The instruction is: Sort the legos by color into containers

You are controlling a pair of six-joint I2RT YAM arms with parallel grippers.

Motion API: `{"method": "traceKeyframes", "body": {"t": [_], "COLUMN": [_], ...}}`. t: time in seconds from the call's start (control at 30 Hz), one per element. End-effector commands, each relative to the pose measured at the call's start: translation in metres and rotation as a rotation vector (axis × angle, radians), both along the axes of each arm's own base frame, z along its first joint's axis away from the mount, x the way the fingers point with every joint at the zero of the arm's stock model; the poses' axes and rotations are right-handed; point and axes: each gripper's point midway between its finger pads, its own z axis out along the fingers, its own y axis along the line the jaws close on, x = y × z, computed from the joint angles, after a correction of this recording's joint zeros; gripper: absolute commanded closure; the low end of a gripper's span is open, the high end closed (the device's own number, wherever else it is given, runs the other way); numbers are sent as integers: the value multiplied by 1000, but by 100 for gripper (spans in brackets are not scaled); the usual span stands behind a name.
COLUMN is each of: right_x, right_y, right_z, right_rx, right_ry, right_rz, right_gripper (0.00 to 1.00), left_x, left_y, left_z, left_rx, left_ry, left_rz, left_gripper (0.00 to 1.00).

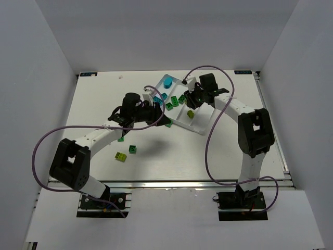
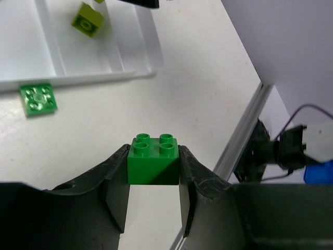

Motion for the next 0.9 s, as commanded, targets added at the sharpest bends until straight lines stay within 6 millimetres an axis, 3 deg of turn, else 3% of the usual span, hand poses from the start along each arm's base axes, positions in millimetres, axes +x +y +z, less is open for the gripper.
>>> {"method": "traceKeyframes", "body": {"t": [0.0, 0.07, 0.13, 0.17, 0.23, 0.3, 0.33, 0.4, 0.43, 0.5, 0.57, 0.6, 0.63, 0.7, 0.77, 0.87], "right_x": [51, 60, 62, 65, 65, 63, 62, 58, 56, 50, 45, 36, 29, 10, -2, -23], "right_y": [-9, -9, -10, -9, -9, -8, -7, -6, -6, -7, -8, -9, -10, -11, -18, -14], "right_z": [30, 22, 13, 8, 1, -1, -1, 3, 9, 16, 36, 39, 57, 68, 92, 109], "right_rx": [4, -9, -33, -37, -42, -34, -26, -12, 0, 49, 87, 118, 145, 232, 297, 401], "right_ry": [-163, -167, -144, -136, -119, -107, -100, -93, -94, -63, -74, -55, -78, -58, -82, -45], "right_rz": [-154, -162, -158, -157, -155, -155, -151, -148, -147, -129, -109, -53, -21, 75, 122, 181], "right_gripper": [100, 88, 83, 73, 63, 49, 46, 37, 29, 19, 11, 10, 11, 11, 13, 28], "left_x": [26, 37, 54, 59, 78, 87, 96, 105, 113, 118, 128, 131, 137, 142, 150, 160], "left_y": [-3, -4, -7, -7, -15, -18, -21, -22, -23, -23, -23, -23, -22, -22, -20, -19], "left_z": [16, 20, 22, 21, 27, 12, 20, 6, 10, 0, -9, -13, -20, -28, -39, -52], "left_rx": [-10, -19, -18, -15, -24, 3, -3, 28, 28, 58, 90, 99, 123, 146, 181, 222], "left_ry": [20, 25, 24, 50, 47, 106, 90, 124, 116, 146, 164, 170, 183, 190, 202, 217], "left_rz": [77, 116, 160, 185, 203, 222, 233, 251, 268, 288, 310, 315, 333, 344, 369, 392], "left_gripper": [100, 100, 98, 98, 97, 95, 95, 94, 93, 93, 91, 90, 89, 86, 81, 73]}}
